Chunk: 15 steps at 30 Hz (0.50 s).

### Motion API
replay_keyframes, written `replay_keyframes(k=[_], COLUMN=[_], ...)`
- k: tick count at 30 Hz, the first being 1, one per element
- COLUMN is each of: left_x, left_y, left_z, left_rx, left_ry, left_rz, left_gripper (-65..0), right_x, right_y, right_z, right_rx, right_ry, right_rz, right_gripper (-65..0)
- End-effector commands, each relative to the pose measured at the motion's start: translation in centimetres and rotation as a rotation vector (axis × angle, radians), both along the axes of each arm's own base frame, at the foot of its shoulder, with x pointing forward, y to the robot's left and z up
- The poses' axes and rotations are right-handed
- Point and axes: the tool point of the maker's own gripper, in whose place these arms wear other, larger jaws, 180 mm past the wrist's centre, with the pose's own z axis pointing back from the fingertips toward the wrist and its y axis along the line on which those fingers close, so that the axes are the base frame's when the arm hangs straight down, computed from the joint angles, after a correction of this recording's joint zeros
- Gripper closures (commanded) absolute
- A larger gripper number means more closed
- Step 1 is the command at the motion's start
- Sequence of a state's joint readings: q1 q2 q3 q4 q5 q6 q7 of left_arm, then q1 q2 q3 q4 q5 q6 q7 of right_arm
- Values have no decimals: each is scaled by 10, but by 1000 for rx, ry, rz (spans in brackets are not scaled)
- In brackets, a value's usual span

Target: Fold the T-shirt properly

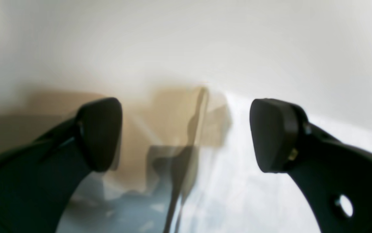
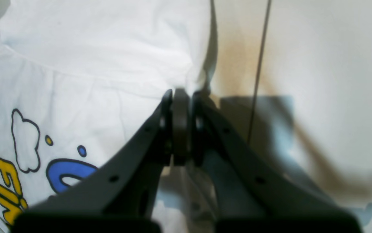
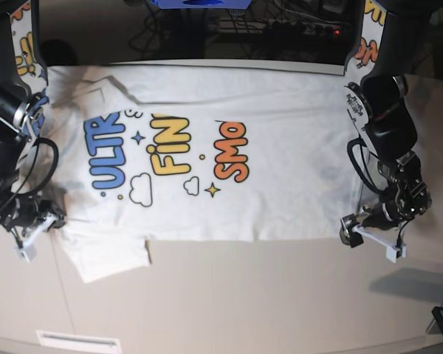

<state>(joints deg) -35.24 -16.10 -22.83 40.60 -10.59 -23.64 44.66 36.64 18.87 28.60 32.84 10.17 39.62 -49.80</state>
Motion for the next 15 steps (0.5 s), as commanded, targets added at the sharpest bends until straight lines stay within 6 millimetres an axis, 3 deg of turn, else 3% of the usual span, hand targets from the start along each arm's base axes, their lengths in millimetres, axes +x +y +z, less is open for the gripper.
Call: replay_keyframes(k=[1,13,15], left_x=[9,13,12], left_y=[2,-14,-14], left_z=[12,6,5], left_rx=[-7,-33,-33], left_ry=[-15,0,2], left_rz=[3,-20,-20], left_gripper=[-605,-600,-573], right_x=[15,15,15], right_y=[-11,-10,-10], right_z=[20,20,20], right_rx=[-16,-15,-15], right_ry=[-58,-58,-58], right_rz=[-10,-9,-9], right_gripper=[-9,-9,-9])
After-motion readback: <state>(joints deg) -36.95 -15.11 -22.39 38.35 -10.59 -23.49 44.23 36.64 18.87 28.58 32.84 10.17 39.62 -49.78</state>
